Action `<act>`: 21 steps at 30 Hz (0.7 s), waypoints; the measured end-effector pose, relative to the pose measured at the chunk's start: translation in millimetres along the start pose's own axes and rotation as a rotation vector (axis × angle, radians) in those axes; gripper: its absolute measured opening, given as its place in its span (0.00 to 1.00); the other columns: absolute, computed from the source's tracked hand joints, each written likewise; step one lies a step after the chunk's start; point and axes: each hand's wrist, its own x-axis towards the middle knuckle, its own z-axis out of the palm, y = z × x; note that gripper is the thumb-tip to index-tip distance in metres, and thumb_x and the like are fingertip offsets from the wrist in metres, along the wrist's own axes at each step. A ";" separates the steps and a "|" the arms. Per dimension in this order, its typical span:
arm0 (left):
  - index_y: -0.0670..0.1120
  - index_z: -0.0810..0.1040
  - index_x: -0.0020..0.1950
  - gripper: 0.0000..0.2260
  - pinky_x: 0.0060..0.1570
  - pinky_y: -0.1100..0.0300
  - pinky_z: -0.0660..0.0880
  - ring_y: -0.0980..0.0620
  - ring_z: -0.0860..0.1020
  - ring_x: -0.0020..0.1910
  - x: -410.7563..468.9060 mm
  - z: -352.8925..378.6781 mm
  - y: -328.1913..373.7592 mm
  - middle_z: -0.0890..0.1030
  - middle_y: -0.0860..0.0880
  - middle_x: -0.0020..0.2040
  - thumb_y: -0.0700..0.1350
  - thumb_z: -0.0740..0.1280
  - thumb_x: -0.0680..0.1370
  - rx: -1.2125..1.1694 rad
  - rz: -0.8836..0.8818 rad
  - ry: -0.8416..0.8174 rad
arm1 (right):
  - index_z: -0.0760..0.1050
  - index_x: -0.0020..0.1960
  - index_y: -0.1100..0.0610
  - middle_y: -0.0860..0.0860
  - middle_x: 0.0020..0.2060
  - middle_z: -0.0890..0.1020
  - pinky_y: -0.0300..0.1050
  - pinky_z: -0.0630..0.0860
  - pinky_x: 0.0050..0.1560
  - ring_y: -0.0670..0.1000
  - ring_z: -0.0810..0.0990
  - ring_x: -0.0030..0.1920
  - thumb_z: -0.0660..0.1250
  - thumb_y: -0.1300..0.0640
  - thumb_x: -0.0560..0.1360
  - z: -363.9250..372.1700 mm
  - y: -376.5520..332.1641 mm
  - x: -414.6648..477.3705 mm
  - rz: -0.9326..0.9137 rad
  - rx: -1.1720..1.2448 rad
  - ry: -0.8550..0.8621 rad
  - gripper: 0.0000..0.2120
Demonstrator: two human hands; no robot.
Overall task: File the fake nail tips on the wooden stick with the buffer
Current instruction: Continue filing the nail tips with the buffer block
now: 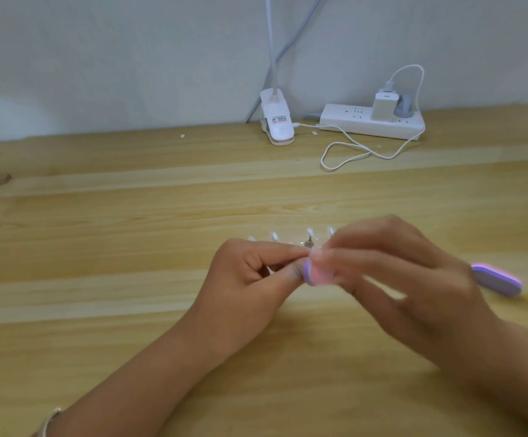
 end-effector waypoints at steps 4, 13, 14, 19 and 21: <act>0.45 0.87 0.45 0.09 0.38 0.41 0.73 0.31 0.77 0.35 0.3 0.0 -1.5 0.84 0.37 0.40 0.48 0.70 0.74 -0.027 -0.008 0.004 | 0.82 0.56 0.57 0.53 0.51 0.82 0.44 0.76 0.54 0.53 0.81 0.51 0.70 0.65 0.78 -1.0 -0.5 0.2 0.021 0.021 0.024 0.09; 0.47 0.87 0.44 0.08 0.35 0.65 0.71 0.54 0.78 0.35 1.6 -2.6 -1.3 0.85 0.50 0.35 0.41 0.68 0.76 -0.066 -0.027 -0.048 | 0.81 0.56 0.56 0.53 0.50 0.82 0.45 0.77 0.55 0.52 0.83 0.51 0.72 0.66 0.76 -11.6 8.5 3.0 0.123 -0.022 0.125 0.11; 0.47 0.87 0.44 0.07 0.35 0.65 0.71 0.57 0.77 0.33 1.2 -2.0 -0.1 0.84 0.50 0.35 0.41 0.68 0.76 -0.058 -0.007 -0.064 | 0.81 0.57 0.57 0.53 0.51 0.82 0.44 0.76 0.55 0.52 0.82 0.52 0.71 0.66 0.77 -8.9 3.2 1.6 0.080 0.004 0.102 0.10; 0.45 0.86 0.43 0.08 0.30 0.55 0.71 0.46 0.73 0.30 -1.2 0.8 1.4 0.83 0.47 0.33 0.43 0.68 0.77 -0.010 0.024 -0.096 | 0.81 0.58 0.62 0.56 0.50 0.82 0.47 0.77 0.52 0.55 0.82 0.50 0.70 0.68 0.77 -4.9 4.3 0.3 -0.016 -0.019 0.040 0.11; 0.44 0.85 0.41 0.08 0.30 0.51 0.70 0.41 0.71 0.30 -1.4 0.9 0.0 0.81 0.44 0.32 0.44 0.68 0.76 -0.021 0.036 -0.093 | 0.81 0.59 0.61 0.56 0.50 0.82 0.47 0.76 0.53 0.55 0.81 0.51 0.71 0.69 0.76 -1.1 1.6 -1.0 -0.021 -0.004 0.043 0.13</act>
